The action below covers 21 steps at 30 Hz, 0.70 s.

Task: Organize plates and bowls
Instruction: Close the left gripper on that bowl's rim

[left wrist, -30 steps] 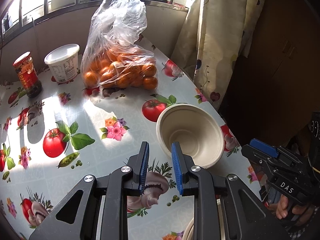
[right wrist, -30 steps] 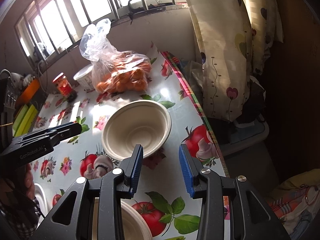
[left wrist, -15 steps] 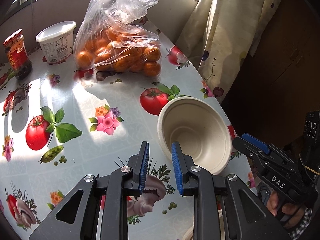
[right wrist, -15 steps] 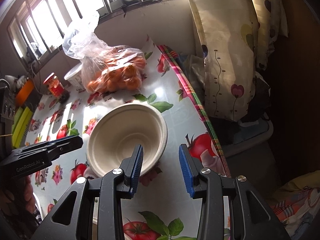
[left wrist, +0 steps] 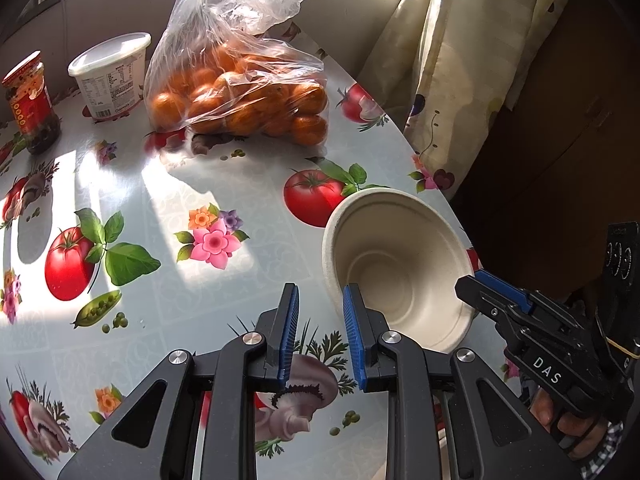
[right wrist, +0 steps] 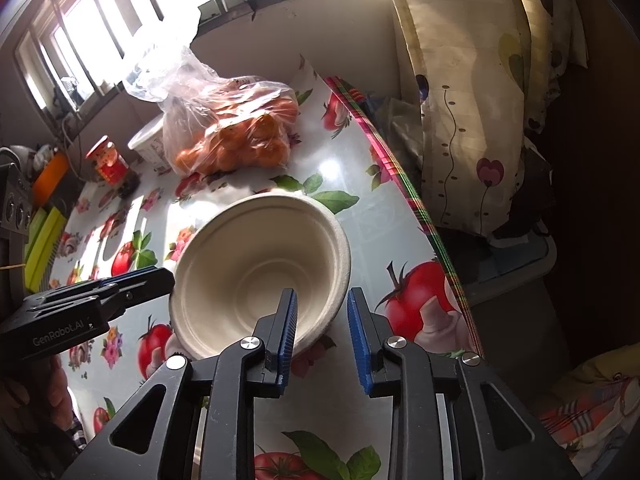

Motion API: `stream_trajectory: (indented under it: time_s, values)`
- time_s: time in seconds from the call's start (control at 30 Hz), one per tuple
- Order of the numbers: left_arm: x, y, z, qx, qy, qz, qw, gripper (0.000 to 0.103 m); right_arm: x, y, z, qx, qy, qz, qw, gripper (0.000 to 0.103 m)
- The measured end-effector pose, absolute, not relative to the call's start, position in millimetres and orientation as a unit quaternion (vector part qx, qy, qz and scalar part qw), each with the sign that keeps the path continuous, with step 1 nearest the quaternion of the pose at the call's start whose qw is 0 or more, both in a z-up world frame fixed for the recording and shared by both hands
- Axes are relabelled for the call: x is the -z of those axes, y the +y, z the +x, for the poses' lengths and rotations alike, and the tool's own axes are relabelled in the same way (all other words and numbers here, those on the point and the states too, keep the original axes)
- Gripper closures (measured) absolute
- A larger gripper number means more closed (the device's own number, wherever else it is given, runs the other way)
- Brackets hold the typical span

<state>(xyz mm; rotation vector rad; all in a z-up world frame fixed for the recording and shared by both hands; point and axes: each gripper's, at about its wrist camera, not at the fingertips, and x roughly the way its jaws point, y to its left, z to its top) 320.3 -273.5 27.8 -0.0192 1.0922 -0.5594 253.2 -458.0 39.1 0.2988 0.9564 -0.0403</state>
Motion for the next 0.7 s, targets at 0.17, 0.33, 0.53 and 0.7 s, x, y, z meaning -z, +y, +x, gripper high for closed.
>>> stream_trajectory:
  time_s: [0.17,0.33,0.53,0.7]
  values:
    - [-26.3,-277.2,320.3,0.265,0.514,-0.007,0.816,0.085,-38.6,-458.5,253.8,0.022,0.457,0.144,0.877,0.085]
    - [-25.6,-279.4,319.5,0.266,0.512,-0.004,0.817,0.088,-37.8,-459.6,254.4,0.022,0.458,0.147,0.877,0.086]
    - [-25.3,-281.6,318.7,0.266,0.509,0.000,0.818,0.089,-37.0,-460.1,254.7,0.023,0.457,0.148,0.877,0.087]
    - [-23.7,-280.5,320.2,0.263,0.510,-0.004,0.819,0.090,-36.9,-460.3,254.9,0.022,0.457,0.148,0.877,0.087]
